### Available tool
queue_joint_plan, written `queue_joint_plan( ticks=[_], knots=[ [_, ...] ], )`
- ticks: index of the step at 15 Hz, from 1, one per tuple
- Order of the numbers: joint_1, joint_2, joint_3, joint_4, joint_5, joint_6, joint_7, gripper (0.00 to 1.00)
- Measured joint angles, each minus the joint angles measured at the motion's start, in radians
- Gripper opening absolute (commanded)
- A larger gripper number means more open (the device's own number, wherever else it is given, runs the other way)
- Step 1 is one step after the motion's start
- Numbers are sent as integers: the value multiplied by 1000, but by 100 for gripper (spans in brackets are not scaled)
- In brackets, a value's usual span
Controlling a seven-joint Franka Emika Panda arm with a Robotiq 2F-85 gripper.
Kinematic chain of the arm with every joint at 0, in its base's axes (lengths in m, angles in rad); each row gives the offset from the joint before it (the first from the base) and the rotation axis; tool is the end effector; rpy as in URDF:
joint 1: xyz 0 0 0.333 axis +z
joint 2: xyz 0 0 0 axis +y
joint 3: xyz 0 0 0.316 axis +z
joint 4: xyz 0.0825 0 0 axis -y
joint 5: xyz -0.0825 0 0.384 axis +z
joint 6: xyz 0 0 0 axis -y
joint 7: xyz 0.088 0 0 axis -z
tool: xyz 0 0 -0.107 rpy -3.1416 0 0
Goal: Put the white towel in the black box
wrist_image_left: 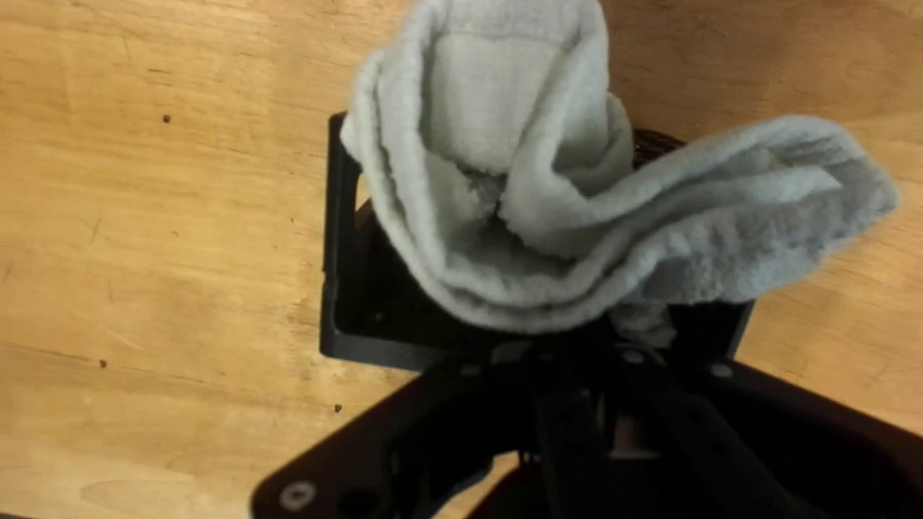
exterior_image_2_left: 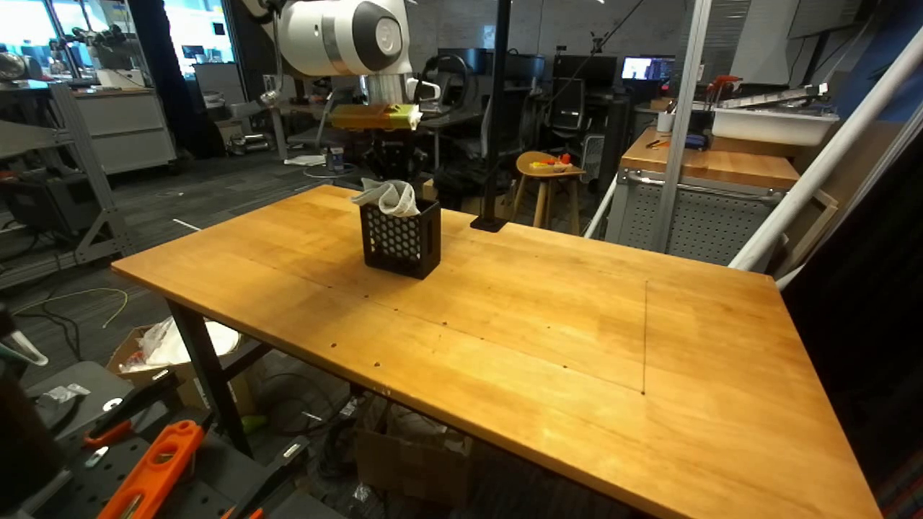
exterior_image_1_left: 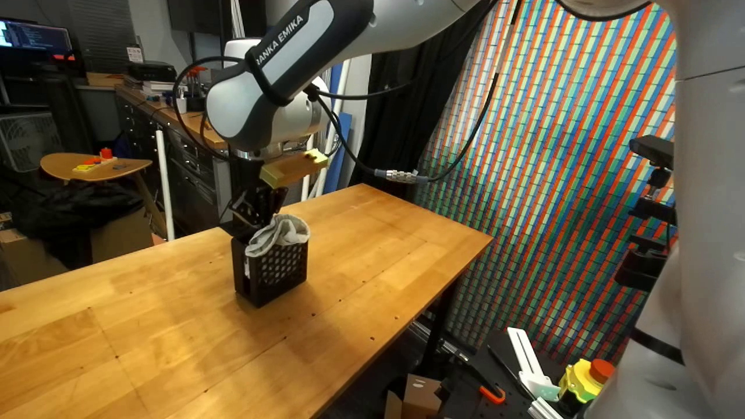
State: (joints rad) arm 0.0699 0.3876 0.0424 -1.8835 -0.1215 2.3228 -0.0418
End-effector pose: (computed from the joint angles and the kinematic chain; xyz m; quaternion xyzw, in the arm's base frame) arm 0.6325 0.0675 0.3080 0.9923 0.1153 0.0275 0.0365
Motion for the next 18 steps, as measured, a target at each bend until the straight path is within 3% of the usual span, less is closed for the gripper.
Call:
queue_joint_plan(
  ticks=[10,18],
  knots=[
    [40,-174,0,-58,-73,-55,78,12],
    [45,-223,-1,-152,-73,-56,130,12]
  ],
)
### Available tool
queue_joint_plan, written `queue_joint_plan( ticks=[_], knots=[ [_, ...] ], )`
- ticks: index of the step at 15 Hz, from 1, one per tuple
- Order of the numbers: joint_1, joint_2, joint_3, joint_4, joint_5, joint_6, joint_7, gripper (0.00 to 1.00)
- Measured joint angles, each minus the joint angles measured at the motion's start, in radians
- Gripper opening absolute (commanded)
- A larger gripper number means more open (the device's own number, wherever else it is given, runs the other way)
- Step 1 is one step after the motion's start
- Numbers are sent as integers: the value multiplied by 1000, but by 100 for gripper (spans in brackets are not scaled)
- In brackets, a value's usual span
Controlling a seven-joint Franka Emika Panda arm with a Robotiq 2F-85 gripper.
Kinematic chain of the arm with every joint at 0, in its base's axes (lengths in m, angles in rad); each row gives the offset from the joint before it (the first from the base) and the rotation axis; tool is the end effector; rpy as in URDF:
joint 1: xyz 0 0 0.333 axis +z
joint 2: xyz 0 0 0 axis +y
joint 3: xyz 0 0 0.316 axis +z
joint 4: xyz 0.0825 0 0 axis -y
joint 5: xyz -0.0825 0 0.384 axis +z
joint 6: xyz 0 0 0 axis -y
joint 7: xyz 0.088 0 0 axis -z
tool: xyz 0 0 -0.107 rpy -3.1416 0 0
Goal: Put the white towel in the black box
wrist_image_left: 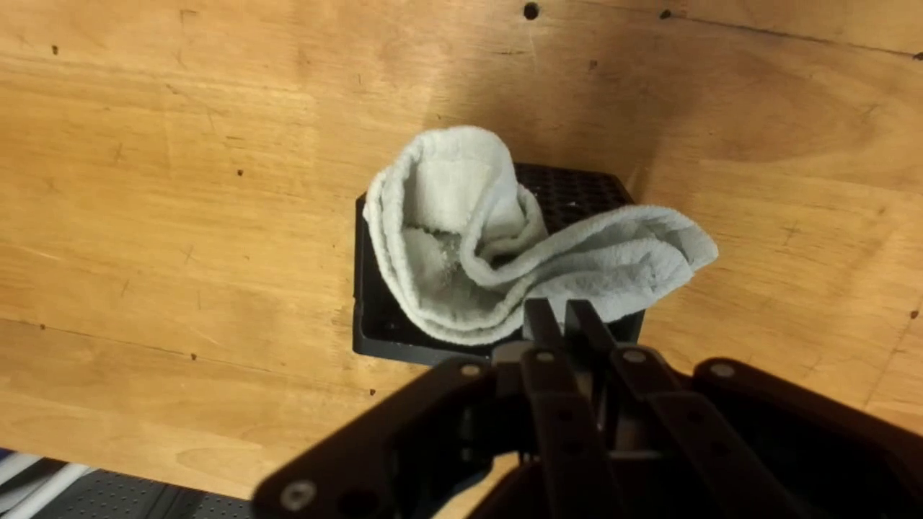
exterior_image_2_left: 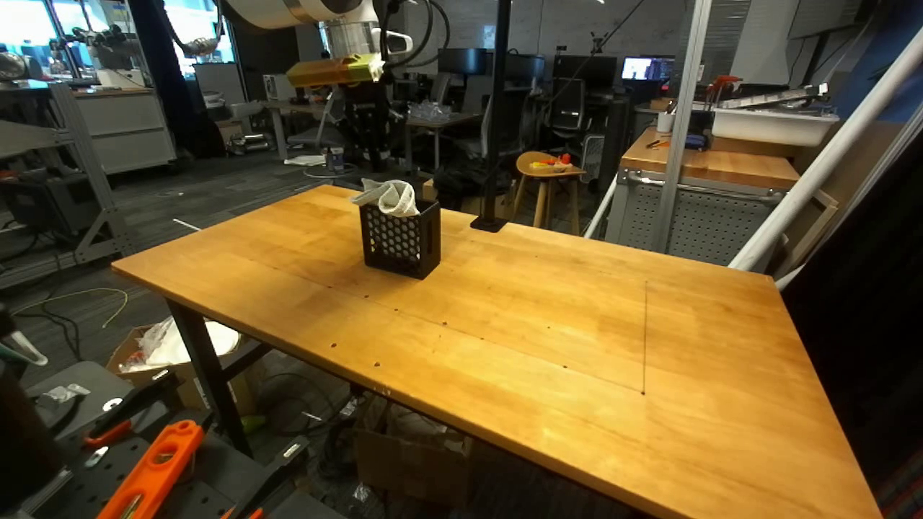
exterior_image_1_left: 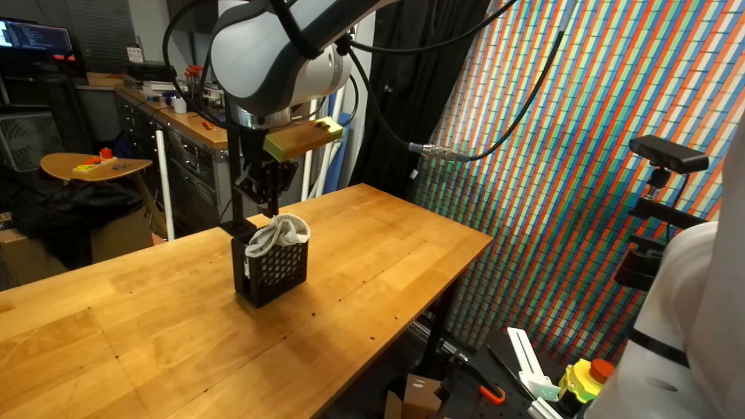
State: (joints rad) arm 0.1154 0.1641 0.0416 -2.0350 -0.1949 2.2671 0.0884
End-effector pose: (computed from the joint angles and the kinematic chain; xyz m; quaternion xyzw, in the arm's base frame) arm 0.5812 0.0864 0.3720 0.9923 0.0935 0.0428 0.0686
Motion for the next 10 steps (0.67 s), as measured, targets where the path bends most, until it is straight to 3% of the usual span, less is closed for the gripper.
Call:
queue_joint_plan(
  ticks=[10],
  knots=[
    [-31,28,-7,-19,0,24,-3,12]
  ],
)
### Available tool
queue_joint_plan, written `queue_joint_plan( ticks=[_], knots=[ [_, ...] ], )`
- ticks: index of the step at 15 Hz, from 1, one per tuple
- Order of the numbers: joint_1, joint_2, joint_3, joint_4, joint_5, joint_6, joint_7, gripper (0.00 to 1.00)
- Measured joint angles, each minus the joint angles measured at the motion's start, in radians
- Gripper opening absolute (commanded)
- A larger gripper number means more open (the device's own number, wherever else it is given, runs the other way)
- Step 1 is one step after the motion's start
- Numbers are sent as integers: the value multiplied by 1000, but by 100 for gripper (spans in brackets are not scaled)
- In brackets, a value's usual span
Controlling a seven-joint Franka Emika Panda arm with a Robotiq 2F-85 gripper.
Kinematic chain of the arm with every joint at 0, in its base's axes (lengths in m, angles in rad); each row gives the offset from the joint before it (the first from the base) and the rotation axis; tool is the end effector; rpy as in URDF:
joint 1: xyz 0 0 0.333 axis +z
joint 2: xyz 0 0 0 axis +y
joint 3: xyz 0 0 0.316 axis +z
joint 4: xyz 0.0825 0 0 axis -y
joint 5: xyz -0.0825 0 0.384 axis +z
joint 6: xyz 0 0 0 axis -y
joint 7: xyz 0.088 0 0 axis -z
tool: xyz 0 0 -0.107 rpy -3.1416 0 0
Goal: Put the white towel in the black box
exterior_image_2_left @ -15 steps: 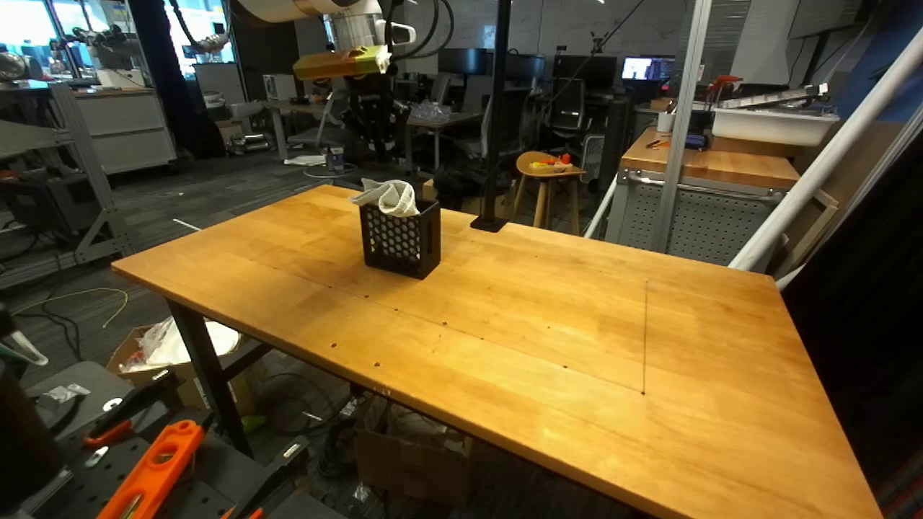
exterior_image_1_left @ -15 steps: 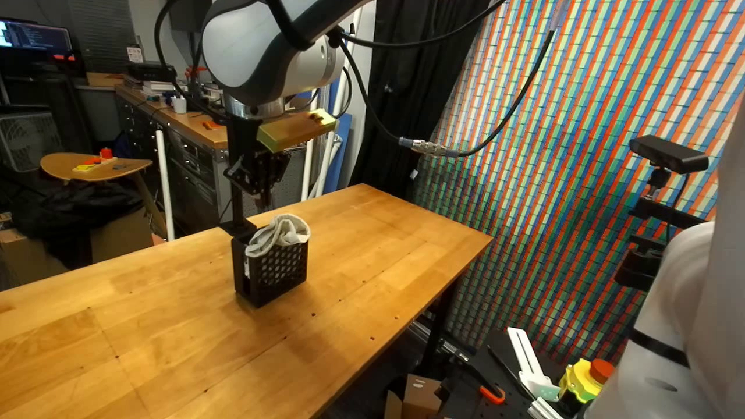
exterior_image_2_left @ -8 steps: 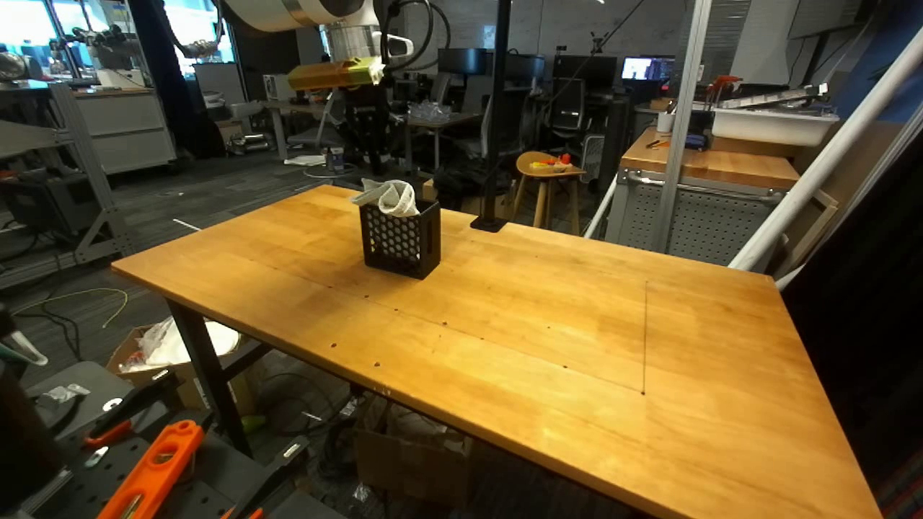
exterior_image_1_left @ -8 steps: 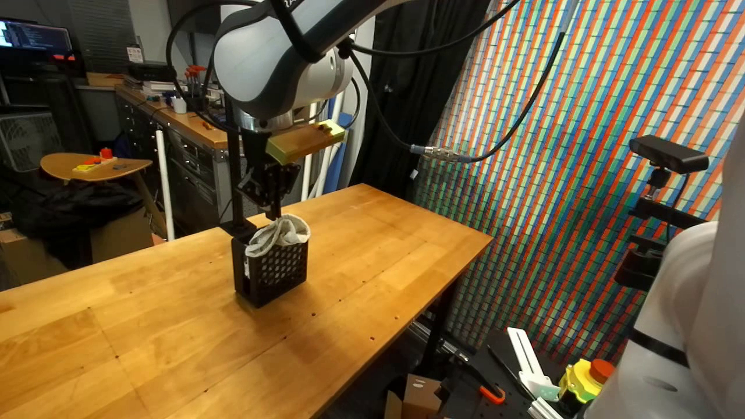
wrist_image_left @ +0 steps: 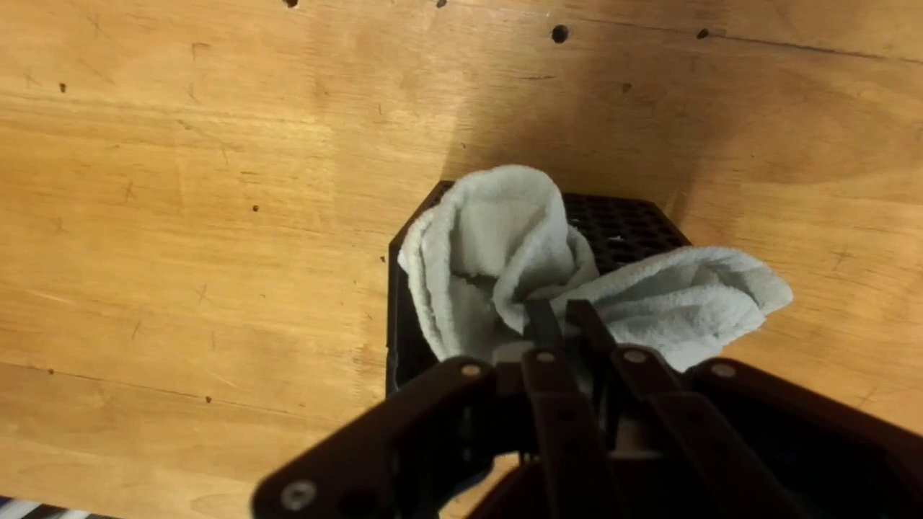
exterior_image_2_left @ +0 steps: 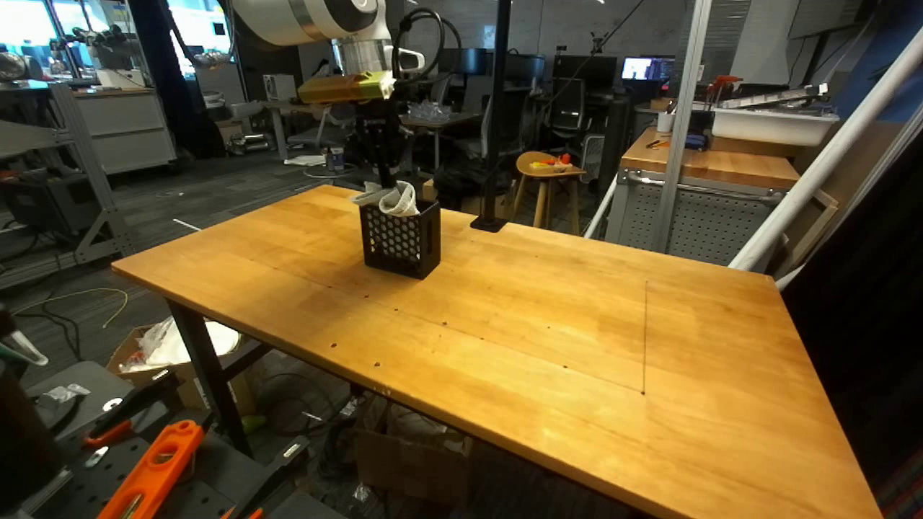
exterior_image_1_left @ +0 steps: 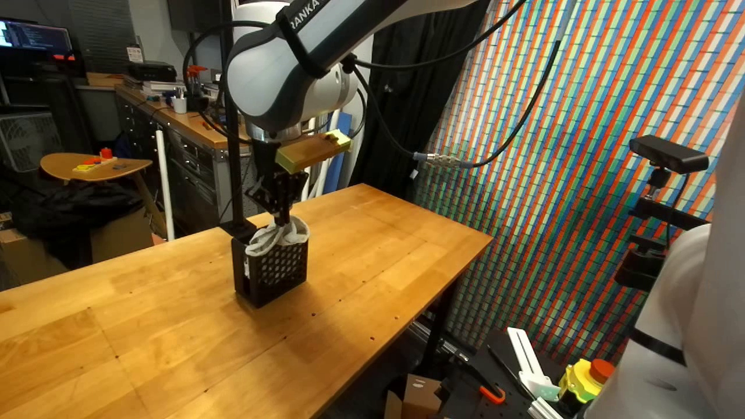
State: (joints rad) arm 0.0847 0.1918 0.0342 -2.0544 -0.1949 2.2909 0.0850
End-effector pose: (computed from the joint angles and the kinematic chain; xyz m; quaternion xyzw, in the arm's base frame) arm 0.5819 0.0647 0.3492 0.9941 0.0790 0.0296 0.0687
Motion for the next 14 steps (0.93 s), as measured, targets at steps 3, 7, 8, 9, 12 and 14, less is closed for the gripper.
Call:
queue_joint_plan(
  ticks=[3,7,8,9,12,14],
  knots=[
    [-11,24,-1,0,3,25,-7,12],
    [-19,60,-1,7,13,59,-25,12],
    [-19,67,0,12,15,64,-31,12],
    [-19,75,1,19,16,68,-36,12],
    [-18,97,9,48,17,70,-54,12],
    [-17,113,14,71,19,70,-65,12]
  ],
)
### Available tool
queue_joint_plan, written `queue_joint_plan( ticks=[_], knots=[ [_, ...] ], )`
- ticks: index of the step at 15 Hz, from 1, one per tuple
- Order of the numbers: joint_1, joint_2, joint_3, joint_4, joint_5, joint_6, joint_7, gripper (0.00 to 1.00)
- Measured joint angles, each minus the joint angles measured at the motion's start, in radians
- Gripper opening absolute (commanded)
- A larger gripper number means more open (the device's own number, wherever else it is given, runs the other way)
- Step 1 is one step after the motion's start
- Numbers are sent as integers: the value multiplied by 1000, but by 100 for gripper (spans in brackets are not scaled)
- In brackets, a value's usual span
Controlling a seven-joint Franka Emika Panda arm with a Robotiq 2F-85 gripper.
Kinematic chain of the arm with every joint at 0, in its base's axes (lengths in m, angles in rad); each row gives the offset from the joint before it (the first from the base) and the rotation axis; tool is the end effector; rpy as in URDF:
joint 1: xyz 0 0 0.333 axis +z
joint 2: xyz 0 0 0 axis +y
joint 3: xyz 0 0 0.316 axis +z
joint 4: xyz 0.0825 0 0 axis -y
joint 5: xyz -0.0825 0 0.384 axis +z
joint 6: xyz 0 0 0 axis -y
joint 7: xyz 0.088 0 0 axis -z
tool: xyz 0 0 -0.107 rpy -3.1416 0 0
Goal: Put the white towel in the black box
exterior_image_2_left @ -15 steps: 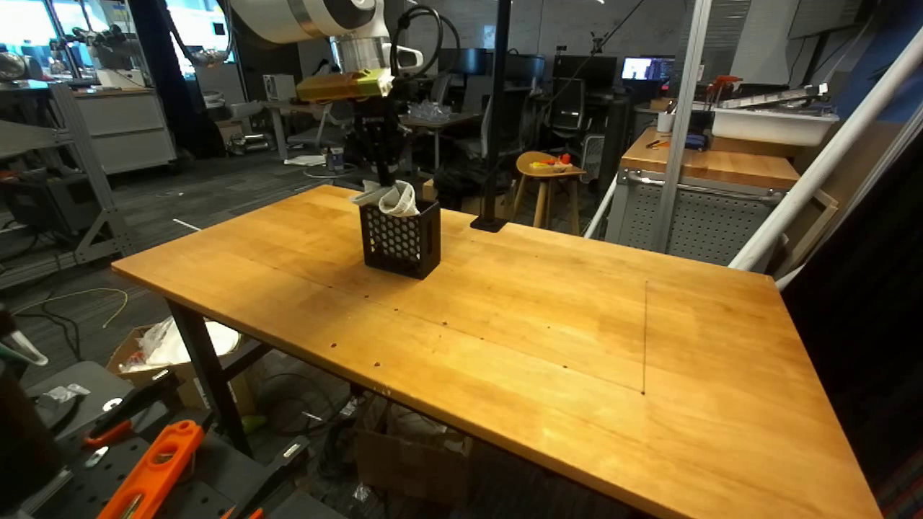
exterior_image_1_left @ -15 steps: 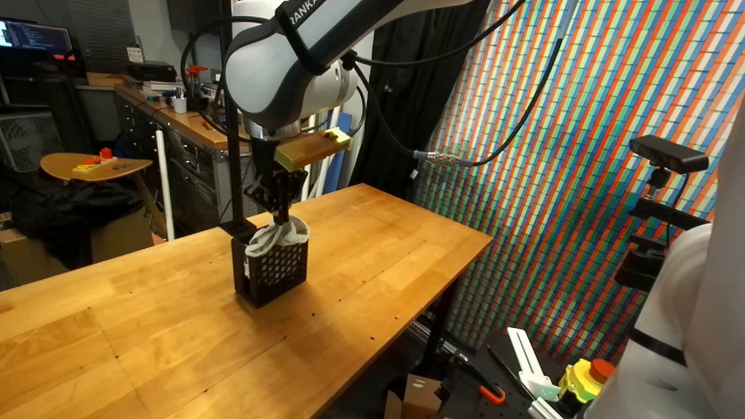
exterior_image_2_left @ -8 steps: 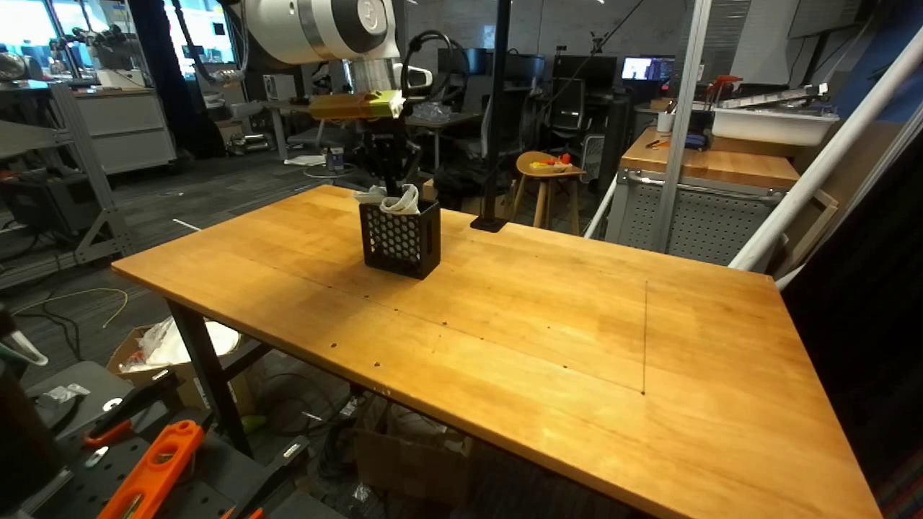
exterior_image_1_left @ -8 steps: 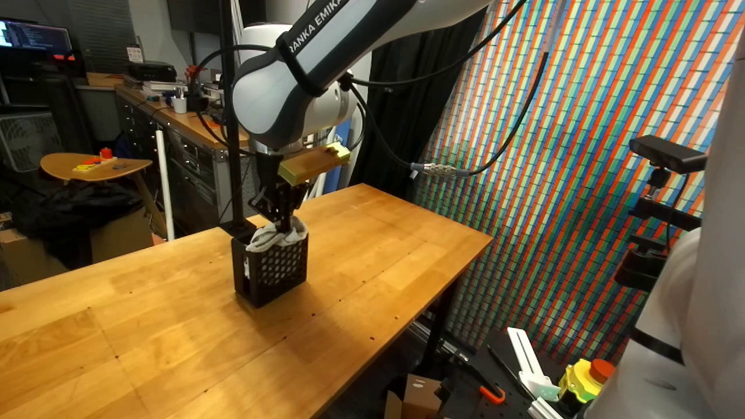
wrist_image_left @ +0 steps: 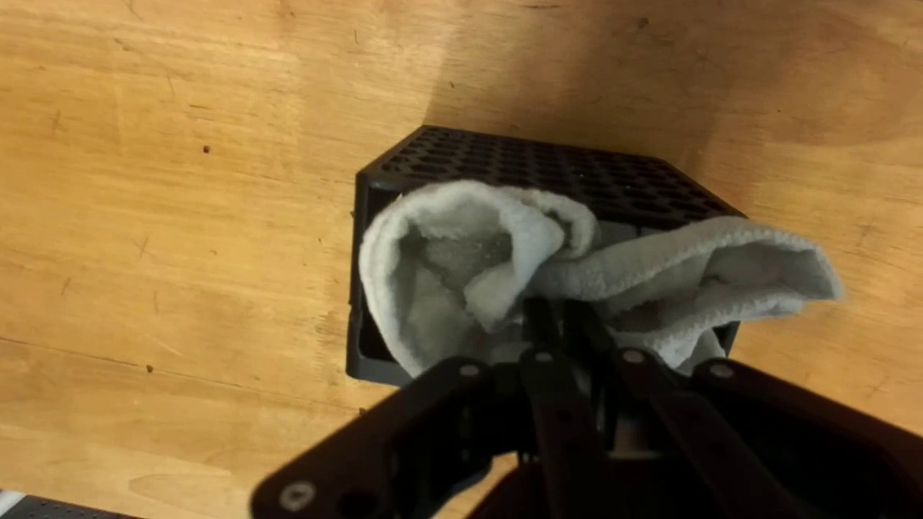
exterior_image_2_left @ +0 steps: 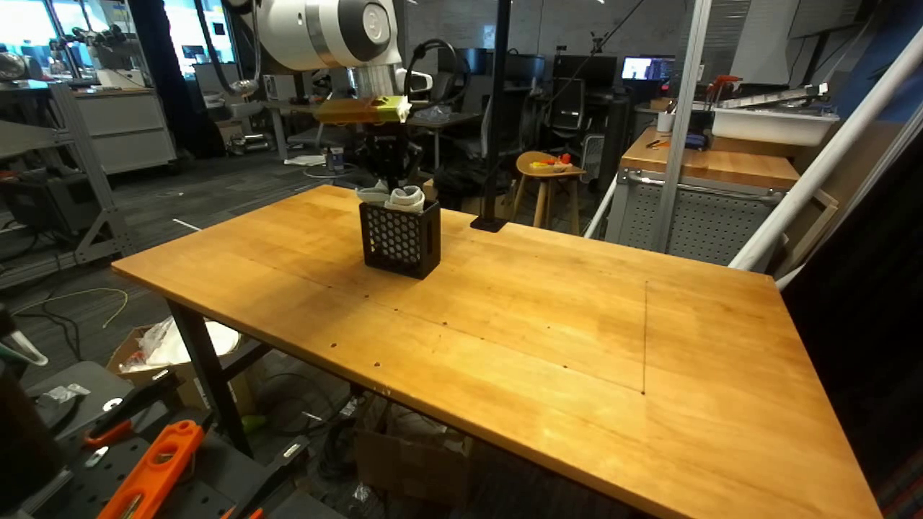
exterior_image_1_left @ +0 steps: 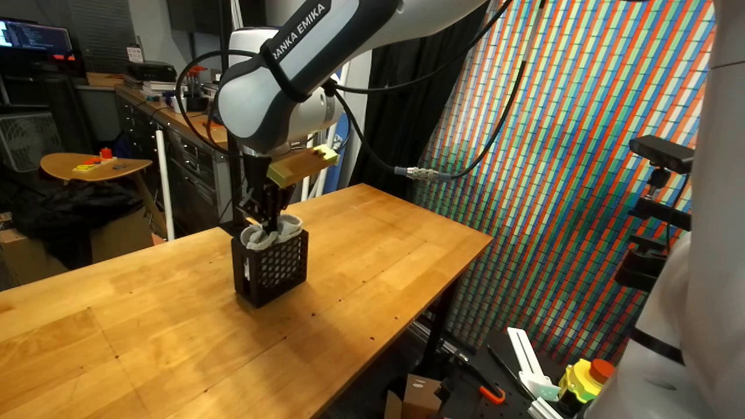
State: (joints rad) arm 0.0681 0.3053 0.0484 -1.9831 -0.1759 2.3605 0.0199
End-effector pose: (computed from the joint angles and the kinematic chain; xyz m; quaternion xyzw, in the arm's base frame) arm 0.6091 0.0678 0.3192 0.9920 0.1067 0.0402 0.0542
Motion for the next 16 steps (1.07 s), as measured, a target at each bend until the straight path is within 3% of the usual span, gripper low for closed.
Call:
queue_joint_plan(
  ticks=[16],
  knots=[
    [-26,135,16,28,126,57,-112,12]
  ],
)
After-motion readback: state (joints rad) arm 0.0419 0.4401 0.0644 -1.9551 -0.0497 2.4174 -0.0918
